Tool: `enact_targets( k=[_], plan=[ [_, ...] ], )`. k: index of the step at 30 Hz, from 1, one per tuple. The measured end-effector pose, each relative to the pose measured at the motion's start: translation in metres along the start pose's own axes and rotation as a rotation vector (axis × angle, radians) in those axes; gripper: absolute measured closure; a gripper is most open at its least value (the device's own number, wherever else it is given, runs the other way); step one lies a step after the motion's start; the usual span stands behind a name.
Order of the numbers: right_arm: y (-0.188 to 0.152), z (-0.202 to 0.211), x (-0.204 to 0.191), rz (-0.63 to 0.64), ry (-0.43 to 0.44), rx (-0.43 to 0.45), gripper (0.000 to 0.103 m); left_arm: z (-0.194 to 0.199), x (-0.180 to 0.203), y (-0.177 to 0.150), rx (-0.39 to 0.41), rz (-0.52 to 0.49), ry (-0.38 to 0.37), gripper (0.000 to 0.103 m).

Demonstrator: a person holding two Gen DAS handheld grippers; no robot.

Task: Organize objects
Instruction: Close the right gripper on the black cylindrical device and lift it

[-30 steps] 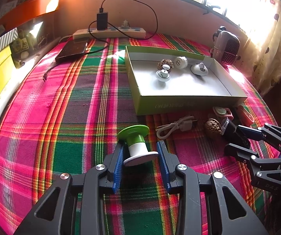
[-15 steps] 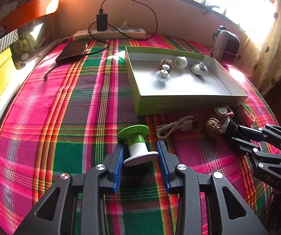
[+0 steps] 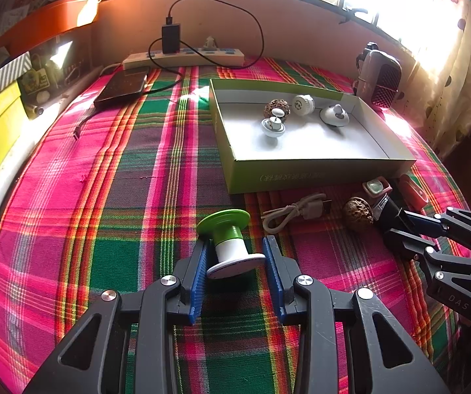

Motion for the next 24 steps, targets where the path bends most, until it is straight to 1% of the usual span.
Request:
enact_targets(
  k=[5,13,24],
  plan=[
    [0.0,0.0,0.0,-0.002,0.0,0.0,0.074,0.0,0.0,0.0,0.0,0.0,0.001,0.072],
    [-0.001,0.004,-0.002,-0.021,0.031,0.006,0.074,0.001,0.0,0.0,-0.001,-0.004,0.007,0.073],
    [0.003,0.015,-0.008,-0.027,0.054,0.034,0.074,0.015,0.005,0.007,0.036,-0.03,0.015,0.072]
  ],
)
Point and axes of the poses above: each gripper's, at about its wrist camera, not at the fingertips, and z roughly against the way its jaws point, x to its right, y to its top, the point moved 7 cm from there along -z, roughly the way its jaws point, and after that the axes turned 5 degrees about x, right-handed, at the moved point
